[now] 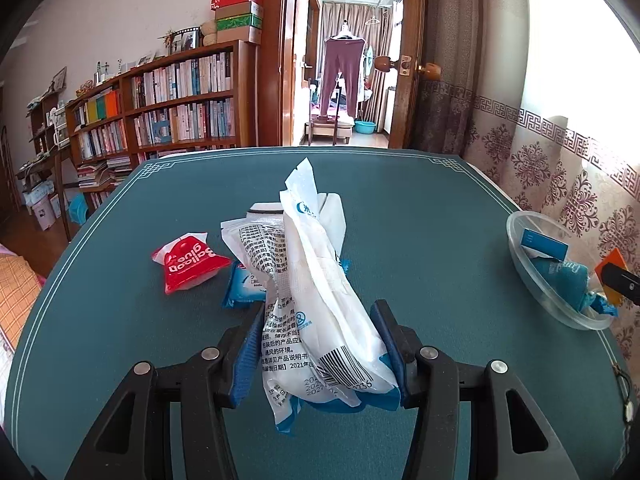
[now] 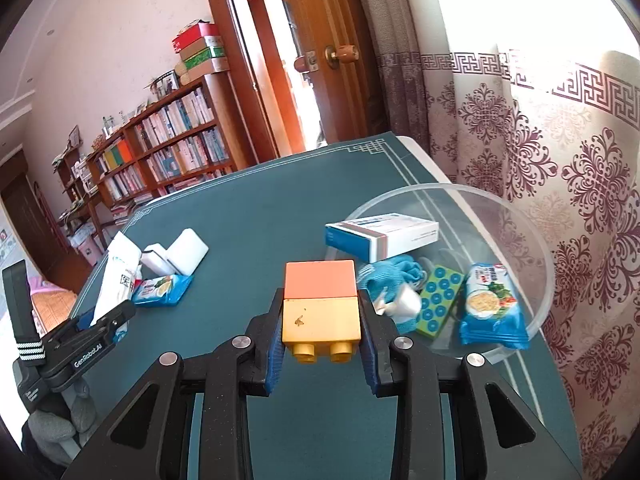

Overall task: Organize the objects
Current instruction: 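Carry the block into the bowl with the right gripper and release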

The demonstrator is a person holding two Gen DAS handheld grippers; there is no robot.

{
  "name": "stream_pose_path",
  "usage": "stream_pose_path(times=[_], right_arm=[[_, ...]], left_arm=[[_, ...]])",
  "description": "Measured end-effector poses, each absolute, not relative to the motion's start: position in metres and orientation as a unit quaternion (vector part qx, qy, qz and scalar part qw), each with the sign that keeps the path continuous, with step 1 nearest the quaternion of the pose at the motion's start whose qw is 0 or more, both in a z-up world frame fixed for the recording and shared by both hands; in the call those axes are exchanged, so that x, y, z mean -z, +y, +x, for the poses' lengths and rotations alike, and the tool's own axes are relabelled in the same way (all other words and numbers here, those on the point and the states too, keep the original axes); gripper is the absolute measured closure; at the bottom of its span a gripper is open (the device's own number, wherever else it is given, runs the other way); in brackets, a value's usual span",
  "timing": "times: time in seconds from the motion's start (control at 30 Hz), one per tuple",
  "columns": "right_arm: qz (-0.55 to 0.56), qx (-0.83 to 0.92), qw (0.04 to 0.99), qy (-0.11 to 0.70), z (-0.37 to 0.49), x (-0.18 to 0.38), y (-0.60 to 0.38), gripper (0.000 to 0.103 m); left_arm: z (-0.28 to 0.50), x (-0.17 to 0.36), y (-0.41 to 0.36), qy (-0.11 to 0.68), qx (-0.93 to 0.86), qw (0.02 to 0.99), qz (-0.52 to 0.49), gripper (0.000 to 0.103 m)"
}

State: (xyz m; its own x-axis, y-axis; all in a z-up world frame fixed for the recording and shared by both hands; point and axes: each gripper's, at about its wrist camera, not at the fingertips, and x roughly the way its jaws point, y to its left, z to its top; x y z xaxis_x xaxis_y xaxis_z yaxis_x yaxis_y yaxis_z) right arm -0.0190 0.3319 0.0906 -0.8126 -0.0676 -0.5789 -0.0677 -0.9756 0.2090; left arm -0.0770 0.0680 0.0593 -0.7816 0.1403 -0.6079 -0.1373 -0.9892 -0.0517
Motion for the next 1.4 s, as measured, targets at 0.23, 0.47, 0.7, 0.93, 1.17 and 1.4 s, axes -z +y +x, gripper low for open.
stream_pose_path(times=[0.23, 0.47, 0.7, 0.93, 1.17, 1.4], right_arm=[[-0.295, -0.947, 0.055, 0.114, -0.02, -0.096, 0.383, 0.07], [-0.306, -0.94, 0.088, 0.125, -0.032, -0.088, 0.426, 0.07], [-0.314, -0.934, 0.11, 0.129, -0.047, -0.075, 0.447, 0.069], [-0.317, -0.932, 0.109, 0.139, -0.048, -0.069, 0.459, 0.069], [-0.311, -0.935, 0.095, 0.144, -0.031, -0.068, 0.459, 0.069], [-0.304, -0.94, 0.071, 0.136, -0.02, -0.074, 0.45, 0.069]], left_arm=[[-0.072, -0.062, 0.093, 0.008, -0.94, 0.094, -0.327, 0.048], [-0.067, -0.062, 0.115, 0.021, -0.937, 0.111, -0.331, 0.048], [-0.061, -0.069, 0.134, 0.035, -0.936, 0.127, -0.326, 0.048], [-0.059, -0.078, 0.153, 0.045, -0.934, 0.144, -0.323, 0.048], [-0.059, -0.087, 0.177, 0.055, -0.932, 0.169, -0.316, 0.048], [-0.061, -0.106, 0.21, 0.062, -0.929, 0.206, -0.302, 0.047]])
